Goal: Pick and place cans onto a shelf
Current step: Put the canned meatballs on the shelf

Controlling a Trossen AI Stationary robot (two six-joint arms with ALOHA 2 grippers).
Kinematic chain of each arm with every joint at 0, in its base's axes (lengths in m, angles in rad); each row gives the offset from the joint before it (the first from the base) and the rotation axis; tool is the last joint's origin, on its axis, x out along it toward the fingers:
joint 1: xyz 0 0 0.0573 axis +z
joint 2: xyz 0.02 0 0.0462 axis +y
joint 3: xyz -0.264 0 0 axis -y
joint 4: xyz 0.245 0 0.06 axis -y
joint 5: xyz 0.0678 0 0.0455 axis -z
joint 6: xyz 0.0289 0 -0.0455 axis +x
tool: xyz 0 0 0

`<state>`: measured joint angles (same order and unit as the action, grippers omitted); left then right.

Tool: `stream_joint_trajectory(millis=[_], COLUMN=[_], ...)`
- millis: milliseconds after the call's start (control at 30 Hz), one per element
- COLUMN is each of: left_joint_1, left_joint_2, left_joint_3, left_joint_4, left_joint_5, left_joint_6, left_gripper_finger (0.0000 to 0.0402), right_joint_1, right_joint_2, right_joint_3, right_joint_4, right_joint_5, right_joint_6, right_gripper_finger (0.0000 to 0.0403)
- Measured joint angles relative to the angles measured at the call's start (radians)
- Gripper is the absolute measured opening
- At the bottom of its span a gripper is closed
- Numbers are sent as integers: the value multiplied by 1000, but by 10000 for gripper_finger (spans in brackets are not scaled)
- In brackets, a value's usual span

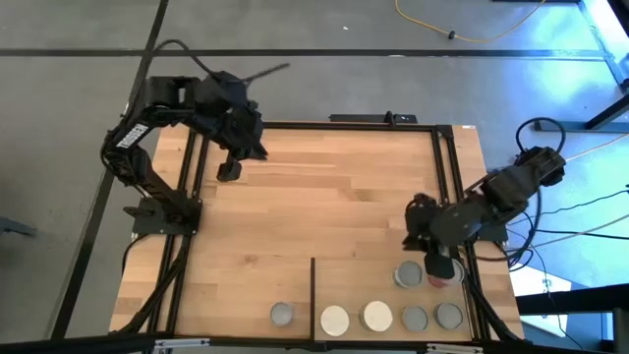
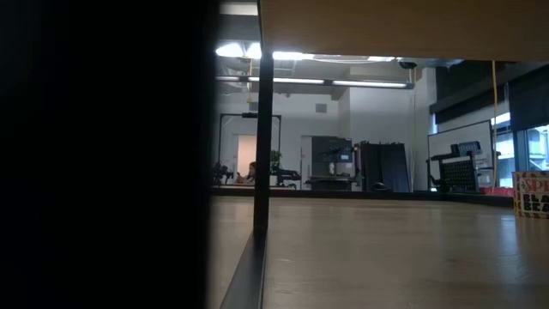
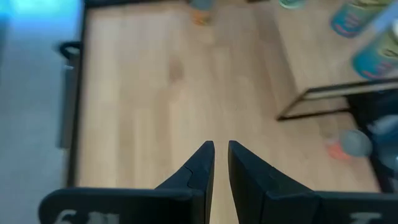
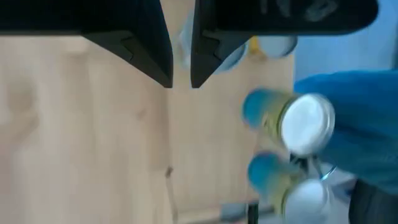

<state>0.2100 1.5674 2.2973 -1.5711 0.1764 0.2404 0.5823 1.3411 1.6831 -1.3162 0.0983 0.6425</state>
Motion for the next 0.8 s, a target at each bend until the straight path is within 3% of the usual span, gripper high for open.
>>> stream_joint_trajectory(millis=[267, 467, 667, 800], left_joint_1=[-2, -54, -190, -286], left_joint_2=[-68, -108, -110, -101], left_joint_3=[-291, -550, -801, -951], left_joint_4=[0, 51, 262, 525], left_joint_5=[131, 309, 317, 316], left_joint_6=[-32, -150, -401, -541], left_gripper_finger=[39, 39, 39, 39], right_joint_1=[-2, -2, -2, -2], right_joint_2=[0, 0, 0, -2], right_joint_3=[148, 241, 302, 307], right_joint_4=[-109, -181, -176, -180], right_joint_5=[239, 378, 513, 529], right_joint_6=[-98, -194, -294, -388], right_gripper_finger=[59, 59, 59, 59])
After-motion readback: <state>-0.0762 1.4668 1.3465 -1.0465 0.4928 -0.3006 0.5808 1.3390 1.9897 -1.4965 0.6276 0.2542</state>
